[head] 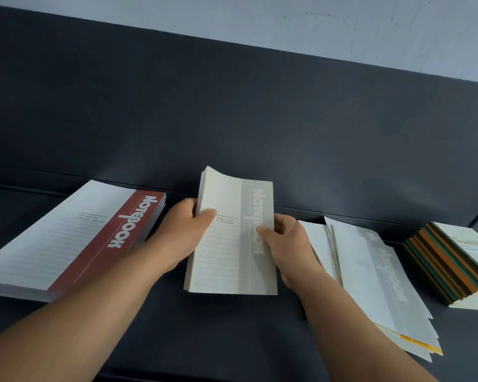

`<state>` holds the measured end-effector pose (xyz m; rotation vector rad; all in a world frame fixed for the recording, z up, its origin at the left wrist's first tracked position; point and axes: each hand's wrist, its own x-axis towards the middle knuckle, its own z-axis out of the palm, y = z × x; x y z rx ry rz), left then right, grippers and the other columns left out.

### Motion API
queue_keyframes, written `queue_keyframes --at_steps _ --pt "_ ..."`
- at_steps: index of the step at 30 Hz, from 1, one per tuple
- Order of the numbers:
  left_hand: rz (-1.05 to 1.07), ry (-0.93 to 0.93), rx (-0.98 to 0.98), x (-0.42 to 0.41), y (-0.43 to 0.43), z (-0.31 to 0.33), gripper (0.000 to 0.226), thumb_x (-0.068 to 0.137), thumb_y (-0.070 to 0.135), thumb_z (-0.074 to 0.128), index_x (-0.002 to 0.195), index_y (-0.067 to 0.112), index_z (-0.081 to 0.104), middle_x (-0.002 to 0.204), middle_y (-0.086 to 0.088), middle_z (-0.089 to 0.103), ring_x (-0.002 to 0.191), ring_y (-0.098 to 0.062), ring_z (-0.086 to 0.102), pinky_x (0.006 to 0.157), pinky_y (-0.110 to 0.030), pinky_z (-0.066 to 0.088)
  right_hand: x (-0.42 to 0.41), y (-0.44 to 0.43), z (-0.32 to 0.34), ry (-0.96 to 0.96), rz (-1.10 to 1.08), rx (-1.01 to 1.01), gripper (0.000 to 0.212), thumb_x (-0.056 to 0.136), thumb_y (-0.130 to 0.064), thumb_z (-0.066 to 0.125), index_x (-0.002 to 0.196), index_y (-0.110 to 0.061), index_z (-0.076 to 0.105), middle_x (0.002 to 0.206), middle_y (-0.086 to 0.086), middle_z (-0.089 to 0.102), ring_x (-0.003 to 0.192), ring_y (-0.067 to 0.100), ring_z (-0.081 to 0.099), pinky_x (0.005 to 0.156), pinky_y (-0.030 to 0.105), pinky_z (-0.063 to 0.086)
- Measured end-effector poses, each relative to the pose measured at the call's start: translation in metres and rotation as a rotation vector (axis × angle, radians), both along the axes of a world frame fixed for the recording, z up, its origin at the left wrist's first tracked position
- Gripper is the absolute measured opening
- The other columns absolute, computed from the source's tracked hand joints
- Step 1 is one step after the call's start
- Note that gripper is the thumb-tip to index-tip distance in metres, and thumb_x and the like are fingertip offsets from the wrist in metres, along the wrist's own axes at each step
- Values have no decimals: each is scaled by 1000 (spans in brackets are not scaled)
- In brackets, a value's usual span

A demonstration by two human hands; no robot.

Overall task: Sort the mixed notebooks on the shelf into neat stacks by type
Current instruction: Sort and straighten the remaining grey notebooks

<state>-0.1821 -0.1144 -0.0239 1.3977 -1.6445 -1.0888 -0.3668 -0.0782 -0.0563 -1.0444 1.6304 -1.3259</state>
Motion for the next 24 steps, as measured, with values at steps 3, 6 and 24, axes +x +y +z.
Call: queue_keyframes --at_steps 3,6,24 --pt "90 -65 34 -2 -8 -18 20 93 31 55 107 19 59 102 4 67 88 -12 64 69 -30 53 2 -8 -16 84 -41 99 17 91 -17 65 108 -18 66 99 -5 73 90 15 71 79 37 60" --pt "129 -98 65 -4 -17 -31 20 89 31 59 104 19 63 100 3 68 87 -15 65 78 -40 56 5 -13 -26 155 -54 151 28 87 -22 67 115 -17 64 101 -5 73 89 14 71 82 39 59" --pt "128 -410 51 -12 -38 -30 42 87 38 61 121 13 56 101 1 63 92 -23 62 84 -40 52 15 -18 -18 442 -64 231 18 85 -21 61 102 -16 59 98 -1 66 89 19 63 79 38 55"
